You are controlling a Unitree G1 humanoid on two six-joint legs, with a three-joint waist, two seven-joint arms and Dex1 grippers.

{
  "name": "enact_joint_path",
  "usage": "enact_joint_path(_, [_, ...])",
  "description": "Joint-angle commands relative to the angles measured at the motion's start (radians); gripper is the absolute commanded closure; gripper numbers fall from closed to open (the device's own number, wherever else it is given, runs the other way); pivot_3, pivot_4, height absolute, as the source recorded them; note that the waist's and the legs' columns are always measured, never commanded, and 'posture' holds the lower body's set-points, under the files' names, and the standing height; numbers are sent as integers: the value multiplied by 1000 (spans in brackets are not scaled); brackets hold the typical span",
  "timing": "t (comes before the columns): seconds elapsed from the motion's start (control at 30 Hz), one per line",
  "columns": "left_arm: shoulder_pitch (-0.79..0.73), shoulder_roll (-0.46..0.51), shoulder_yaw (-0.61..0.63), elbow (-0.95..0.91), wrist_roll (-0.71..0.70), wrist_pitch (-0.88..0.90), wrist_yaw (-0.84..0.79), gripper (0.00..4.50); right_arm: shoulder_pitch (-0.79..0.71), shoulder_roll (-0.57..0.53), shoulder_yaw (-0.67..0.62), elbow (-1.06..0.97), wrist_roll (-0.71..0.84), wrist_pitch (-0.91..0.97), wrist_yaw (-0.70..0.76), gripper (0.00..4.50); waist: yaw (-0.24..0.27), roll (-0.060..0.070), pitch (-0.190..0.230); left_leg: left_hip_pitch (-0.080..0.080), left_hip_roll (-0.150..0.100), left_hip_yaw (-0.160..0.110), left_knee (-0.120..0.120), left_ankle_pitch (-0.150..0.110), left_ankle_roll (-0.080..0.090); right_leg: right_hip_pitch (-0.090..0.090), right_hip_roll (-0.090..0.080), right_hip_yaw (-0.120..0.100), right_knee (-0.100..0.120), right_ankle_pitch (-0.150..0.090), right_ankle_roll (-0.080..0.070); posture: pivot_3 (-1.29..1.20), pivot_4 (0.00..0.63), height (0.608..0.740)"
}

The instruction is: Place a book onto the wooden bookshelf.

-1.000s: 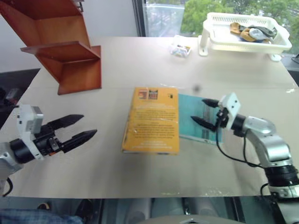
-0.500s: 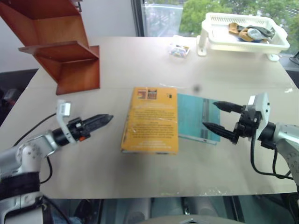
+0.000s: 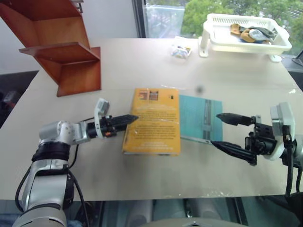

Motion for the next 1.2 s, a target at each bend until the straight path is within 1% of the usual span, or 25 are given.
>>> enact_joint_path(0.03, [-24, -12, -19, 48, 30, 4, -40, 108, 5, -17, -39, -40, 24, -28, 2, 0, 1, 0, 0, 0, 0, 0, 0, 0, 0, 0, 0, 0, 0, 0, 0, 0, 150, 740])
enact_joint_path(0.13, [-42, -18, -20, 71, 42, 10, -65, 108, 3, -20, -41, -40, 22, -33, -4, 0, 2, 0, 0, 0, 0, 0, 2, 0, 0, 0, 0, 0, 1, 0, 0, 0, 150, 740])
enact_joint_path(0.27, [-38, 4, -27, 45, 27, 59, -124, 108, -4, -28, -43, -35, 26, -36, -3, 0, 2, 0, 0, 0, 0, 0, 2, 0, 0, 0, 0, 0, 2, 0, 0, 0, 150, 740])
enact_joint_path(0.37, [-14, 25, -36, 26, 30, 76, -156, 841, -9, -41, -41, -22, 18, -44, 11, 0, 1, 0, 0, 0, 0, 0, 3, 0, 0, 0, 0, 0, 2, 0, 0, 0, 150, 740])
enact_joint_path(0.4, [-8, 30, -38, 22, 30, 77, -163, 1246, -11, -45, -41, -17, 17, -47, 14, 0, 0, 0, 0, 0, 0, 0, 3, 0, 0, 0, 0, 0, 2, 0, 0, 0, 150, 740])
enact_joint_path(0.5, [5, 37, -16, 2, 17, 102, -155, 2659, -18, -58, -40, -4, 9, -56, 29, 0, 1, 0, 0, 0, 0, 0, 3, 0, 0, 0, 0, 0, 3, 0, 0, 0, 150, 740])
enact_joint_path(0.53, [13, 42, -8, -9, 11, 110, -152, 3316, -18, -61, -40, 2, 5, -59, 34, 0, 1, 0, 0, 0, 0, 0, 3, 0, 0, 0, 0, 0, 3, 0, 0, 0, 150, 740])
enact_joint_path(0.57, [27, 48, 8, -27, 1, 122, -145, 3699, -19, -63, -40, 10, -3, -64, 40, 0, 1, 0, 0, 0, 0, 0, 3, 0, 0, 0, 0, 0, 3, 0, 0, 0, 150, 740])
enact_joint_path(0.63, [48, 57, 34, -55, -18, 144, -130, 4136, -19, -66, -40, 20, -15, -73, 47, 0, -1, 0, 0, 0, 0, 0, 3, 0, 0, 0, 0, 1, 3, 0, 0, 0, 150, 740])
enact_joint_path(0.7, [83, 73, 72, -113, -52, 180, -118, 4249, -16, -70, -43, 26, -23, -79, 55, 0, -1, 0, 0, 0, 1, 0, 3, 0, 0, 0, 0, 1, 3, 0, 0, 0, 150, 740])
enact_joint_path(0.8, [153, 94, 179, -247, -130, 254, -75, 4250, -13, -76, -54, 46, -29, -92, 70, 0, -1, 0, 0, -1, 1, 0, 3, 0, 0, -1, 0, 1, 3, 0, 0, 0, 150, 740])
enact_joint_path(0.87, [177, 83, 250, -314, -167, 287, -21, 4250, -15, -76, -60, 62, -36, -104, 79, 0, 3, 0, 1, -1, 1, 0, 3, 0, 0, -1, -1, 1, 3, 0, 0, 0, 150, 740])
enact_joint_path(0.97, [191, 39, 370, -480, -234, 302, 92, 4250, -23, -87, -85, 127, -36, -110, 109, 0, 9, -1, 1, -1, 1, -1, 4, 0, 0, 0, -2, 0, 4, 0, 0, 0, 150, 740])
enact_joint_path(1.03, [173, -4, 425, -608, -248, 260, 199, 4250, -32, -98, -105, 181, -41, -117, 137, 0, 17, -1, 1, -1, 0, 0, 5, 0, 0, 1, -4, 0, 4, 0, 0, 0, 150, 740])
enact_joint_path(1.1, [145, -28, 413, -741, -187, 143, 307, 4250, -47, -109, -134, 237, -2, -93, 161, 0, 23, -1, 1, 0, 0, 0, 6, 0, 0, 2, -4, 0, 3, 0, 1, 0, 150, 740])
enact_joint_path(1.2, [44, -17, 393, -859, -161, 48, 396, 4250, -86, -133, -161, 334, 50, -50, 206, 0, 27, -2, 2, 0, 0, 0, 6, 0, 0, 2, -3, 0, 4, 0, 1, 0, 150, 740])
